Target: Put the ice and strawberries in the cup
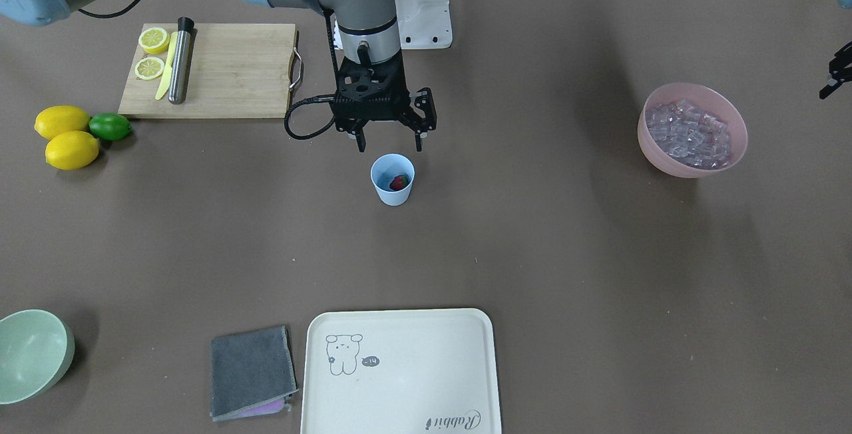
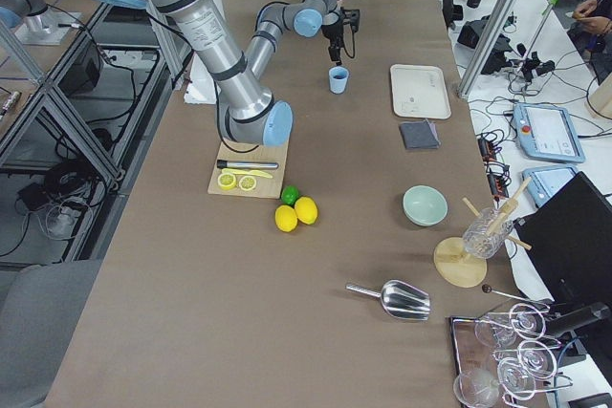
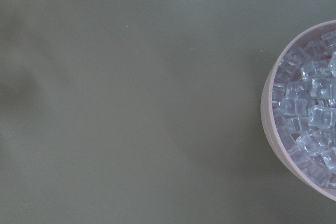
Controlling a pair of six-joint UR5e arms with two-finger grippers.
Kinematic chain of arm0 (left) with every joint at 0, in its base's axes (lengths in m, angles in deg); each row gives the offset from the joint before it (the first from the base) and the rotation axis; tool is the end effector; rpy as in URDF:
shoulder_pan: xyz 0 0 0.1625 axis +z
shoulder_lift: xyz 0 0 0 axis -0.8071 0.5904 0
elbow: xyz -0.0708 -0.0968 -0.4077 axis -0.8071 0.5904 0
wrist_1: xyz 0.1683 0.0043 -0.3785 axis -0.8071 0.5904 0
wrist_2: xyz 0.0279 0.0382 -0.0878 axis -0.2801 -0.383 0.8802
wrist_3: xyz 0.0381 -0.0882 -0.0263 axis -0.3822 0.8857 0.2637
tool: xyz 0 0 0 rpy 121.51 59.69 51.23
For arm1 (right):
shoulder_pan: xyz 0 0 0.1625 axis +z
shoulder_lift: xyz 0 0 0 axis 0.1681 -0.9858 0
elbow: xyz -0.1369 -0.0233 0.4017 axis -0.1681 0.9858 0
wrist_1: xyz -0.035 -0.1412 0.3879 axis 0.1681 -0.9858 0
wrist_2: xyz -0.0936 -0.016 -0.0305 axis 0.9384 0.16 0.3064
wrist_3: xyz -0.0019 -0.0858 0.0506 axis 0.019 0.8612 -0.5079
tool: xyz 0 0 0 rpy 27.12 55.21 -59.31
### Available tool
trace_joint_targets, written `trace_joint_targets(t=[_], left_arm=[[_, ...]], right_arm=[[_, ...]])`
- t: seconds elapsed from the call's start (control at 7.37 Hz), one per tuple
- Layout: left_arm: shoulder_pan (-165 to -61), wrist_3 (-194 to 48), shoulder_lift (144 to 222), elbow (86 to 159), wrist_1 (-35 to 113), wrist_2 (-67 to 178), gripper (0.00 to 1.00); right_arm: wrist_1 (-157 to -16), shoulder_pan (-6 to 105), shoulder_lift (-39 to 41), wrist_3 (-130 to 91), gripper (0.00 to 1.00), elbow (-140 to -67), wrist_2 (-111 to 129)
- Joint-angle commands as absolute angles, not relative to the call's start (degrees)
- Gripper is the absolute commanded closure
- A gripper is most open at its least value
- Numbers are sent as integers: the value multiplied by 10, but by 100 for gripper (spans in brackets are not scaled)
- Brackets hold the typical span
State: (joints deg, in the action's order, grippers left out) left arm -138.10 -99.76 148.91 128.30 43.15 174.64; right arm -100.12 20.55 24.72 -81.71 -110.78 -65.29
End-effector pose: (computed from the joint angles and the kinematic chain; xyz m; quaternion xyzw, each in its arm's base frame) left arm -0.0162 -0.4002 0.6489 0.1958 0.4114 0.2185 0.8630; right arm -0.5126 -0.4378 0.1311 0.1044 -0.4385 0.1157 0.8851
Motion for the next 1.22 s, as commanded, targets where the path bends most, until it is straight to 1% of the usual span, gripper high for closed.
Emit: trace_joint_targets(t=[0.0,0.27,0.54,0.81,0.95,1.09], left_arm=[[-1381,-997,1478,1280,423,1746,1],[-1378,-997,1482,1291,338,1745,1],[-1378,-1034,1484,1310,252,1744,1],[-1390,-1154,1501,1373,71,1710,1],[-1425,-1216,1536,1388,-22,1676,1],[-1462,-1267,1552,1385,-65,1648,1]], right_arm=[[-1000,244,137,-810,1,-1189,-715],[-1007,312,93,-742,0,-1202,-736],[-1006,391,25,-608,0,-1236,-813],[-1005,457,-40,-470,0,-1239,-848],[-1005,491,-70,-398,0,-1239,-863],[-1002,527,-102,-329,0,-1238,-892]])
